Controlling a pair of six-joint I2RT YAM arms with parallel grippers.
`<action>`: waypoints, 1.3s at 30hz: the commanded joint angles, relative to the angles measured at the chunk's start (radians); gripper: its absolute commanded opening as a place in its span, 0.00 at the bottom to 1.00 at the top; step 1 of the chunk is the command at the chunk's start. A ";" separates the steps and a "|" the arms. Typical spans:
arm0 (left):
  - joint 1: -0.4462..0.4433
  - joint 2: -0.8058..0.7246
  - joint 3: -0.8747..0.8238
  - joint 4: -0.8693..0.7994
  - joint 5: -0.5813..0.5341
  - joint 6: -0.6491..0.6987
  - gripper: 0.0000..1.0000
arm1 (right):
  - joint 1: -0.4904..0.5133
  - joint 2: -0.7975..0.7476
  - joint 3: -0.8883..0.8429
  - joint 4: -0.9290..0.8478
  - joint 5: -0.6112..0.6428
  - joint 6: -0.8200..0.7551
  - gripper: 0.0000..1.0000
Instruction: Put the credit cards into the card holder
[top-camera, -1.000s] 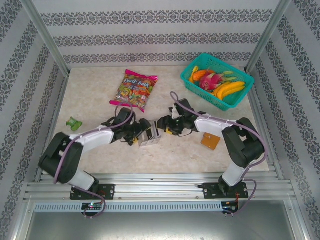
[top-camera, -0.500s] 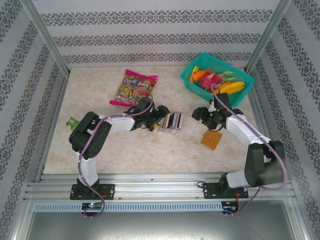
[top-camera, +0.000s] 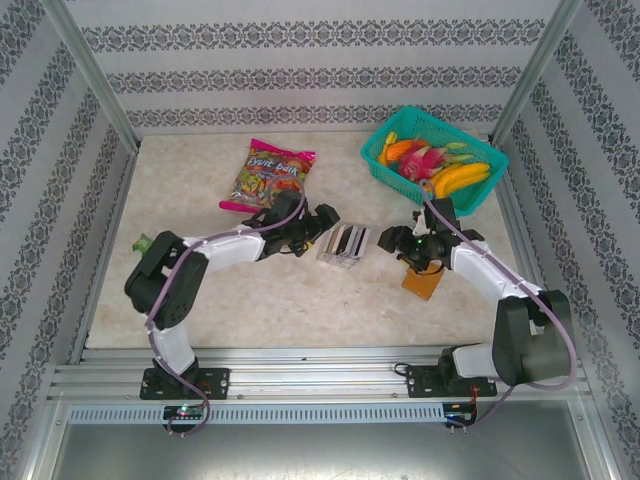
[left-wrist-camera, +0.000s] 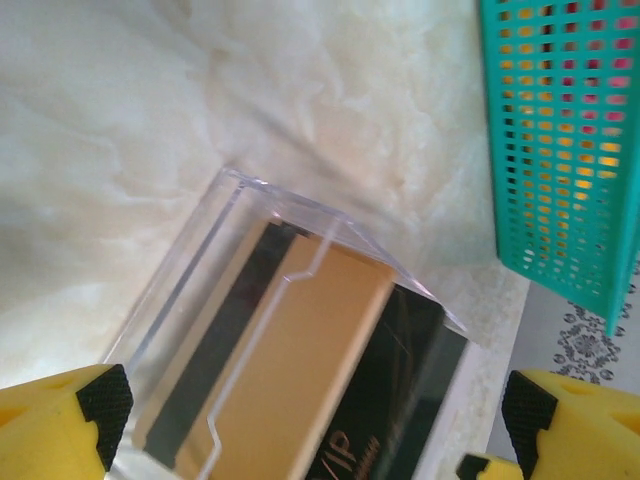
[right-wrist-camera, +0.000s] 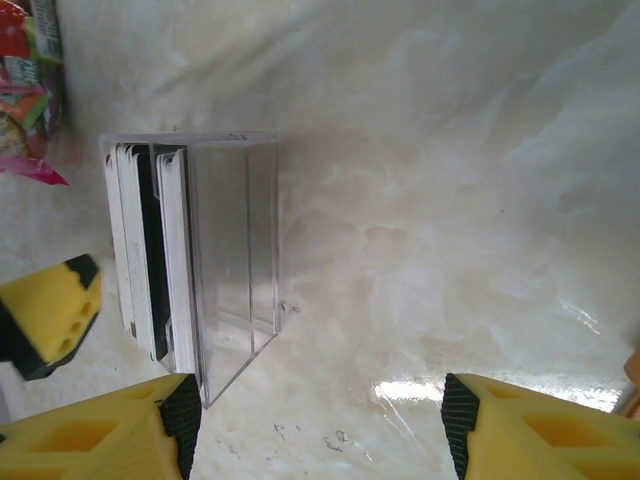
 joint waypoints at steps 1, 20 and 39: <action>-0.001 -0.035 -0.034 -0.036 -0.006 0.086 0.98 | 0.031 -0.025 -0.025 0.166 -0.093 0.080 0.68; 0.008 0.133 0.014 0.123 0.232 0.051 0.84 | 0.089 0.369 0.252 0.181 -0.097 0.102 0.78; -0.067 0.133 -0.006 0.207 0.196 -0.009 0.82 | 0.042 0.676 0.657 0.028 -0.251 -0.001 0.75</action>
